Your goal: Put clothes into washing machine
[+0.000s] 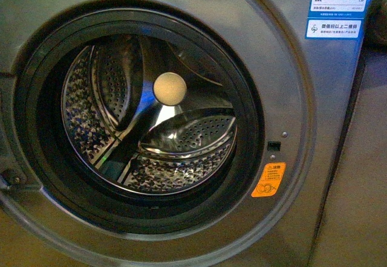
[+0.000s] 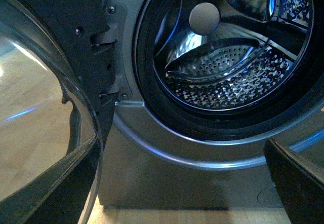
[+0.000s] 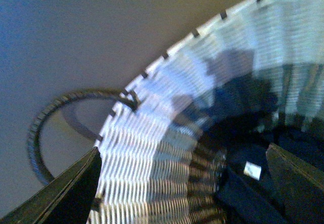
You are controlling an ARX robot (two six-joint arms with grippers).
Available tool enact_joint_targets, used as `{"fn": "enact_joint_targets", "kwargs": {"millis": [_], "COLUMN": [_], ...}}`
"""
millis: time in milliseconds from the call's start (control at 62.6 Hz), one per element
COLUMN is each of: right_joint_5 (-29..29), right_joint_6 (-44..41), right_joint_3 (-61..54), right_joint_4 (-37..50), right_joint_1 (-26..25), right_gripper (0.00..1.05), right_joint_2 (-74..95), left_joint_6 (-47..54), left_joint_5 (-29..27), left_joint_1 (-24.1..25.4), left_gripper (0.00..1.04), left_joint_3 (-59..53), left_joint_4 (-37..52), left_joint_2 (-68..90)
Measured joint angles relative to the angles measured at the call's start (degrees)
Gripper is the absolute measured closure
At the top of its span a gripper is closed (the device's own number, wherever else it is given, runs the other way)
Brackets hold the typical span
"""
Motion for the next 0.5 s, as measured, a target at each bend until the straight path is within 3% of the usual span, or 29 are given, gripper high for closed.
{"fn": "enact_joint_targets", "kwargs": {"millis": [256, 495], "right_joint_5": [6.4, 16.5], "right_joint_6": [-10.2, -24.0], "right_joint_3": [0.9, -3.4], "right_joint_4": [0.9, 3.9], "right_joint_1": [0.9, 4.8], "right_gripper": [0.07, 0.07], "right_joint_2": [8.6, 15.4], "left_joint_6": [0.0, 0.0], "left_joint_5": [0.0, 0.0], "left_joint_1": [0.0, 0.0], "left_gripper": [0.07, 0.07], "left_joint_3": [0.0, 0.0], "left_joint_4": [0.0, 0.0], "left_joint_2": [0.0, 0.0]}}
